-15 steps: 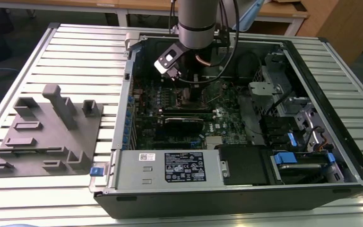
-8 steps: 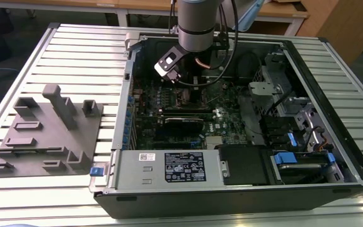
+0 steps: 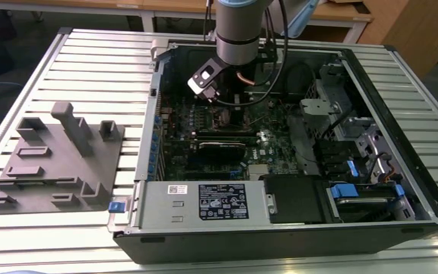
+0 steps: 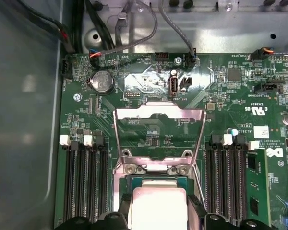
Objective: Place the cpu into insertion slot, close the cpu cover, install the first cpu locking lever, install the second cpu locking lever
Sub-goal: 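Place the cpu into insertion slot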
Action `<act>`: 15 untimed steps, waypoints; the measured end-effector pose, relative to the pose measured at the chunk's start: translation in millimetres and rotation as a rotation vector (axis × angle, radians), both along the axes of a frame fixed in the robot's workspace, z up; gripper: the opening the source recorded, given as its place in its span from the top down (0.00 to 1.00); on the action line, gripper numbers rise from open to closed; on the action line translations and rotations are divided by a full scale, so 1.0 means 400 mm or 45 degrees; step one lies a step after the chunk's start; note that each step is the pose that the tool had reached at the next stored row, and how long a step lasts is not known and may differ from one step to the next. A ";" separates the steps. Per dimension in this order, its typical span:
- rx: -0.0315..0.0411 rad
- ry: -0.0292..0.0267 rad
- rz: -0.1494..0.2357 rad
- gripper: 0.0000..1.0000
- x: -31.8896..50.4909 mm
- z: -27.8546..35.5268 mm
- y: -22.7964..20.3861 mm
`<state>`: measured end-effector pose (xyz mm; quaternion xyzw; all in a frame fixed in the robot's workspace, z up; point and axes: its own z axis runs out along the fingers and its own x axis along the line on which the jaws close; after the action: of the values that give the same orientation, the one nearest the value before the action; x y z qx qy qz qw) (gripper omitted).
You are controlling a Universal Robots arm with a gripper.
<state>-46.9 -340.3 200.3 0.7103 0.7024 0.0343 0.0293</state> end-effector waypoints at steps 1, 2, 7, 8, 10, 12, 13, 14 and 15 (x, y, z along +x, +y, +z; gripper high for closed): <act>-0.0003 0.0001 0.000 0.46 0.000 0.000 0.000; -0.0004 0.0003 0.000 0.46 0.000 0.000 0.000; -0.0002 0.0000 0.000 0.46 -0.002 -0.002 0.008; 0.0001 -0.0002 0.000 0.46 -0.003 -0.003 0.008; -0.0001 0.0000 0.000 0.46 -0.006 -0.008 0.009; -0.0002 0.0001 -0.001 0.46 -0.007 -0.010 0.009; -0.0003 0.0001 -0.001 0.46 -0.007 -0.010 0.009; -0.0003 0.0001 -0.001 0.46 -0.007 -0.010 0.009; -0.0001 0.0000 -0.001 0.46 -0.007 -0.010 0.008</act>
<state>-49.8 -337.1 196.4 0.7106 0.7022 0.0342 0.0293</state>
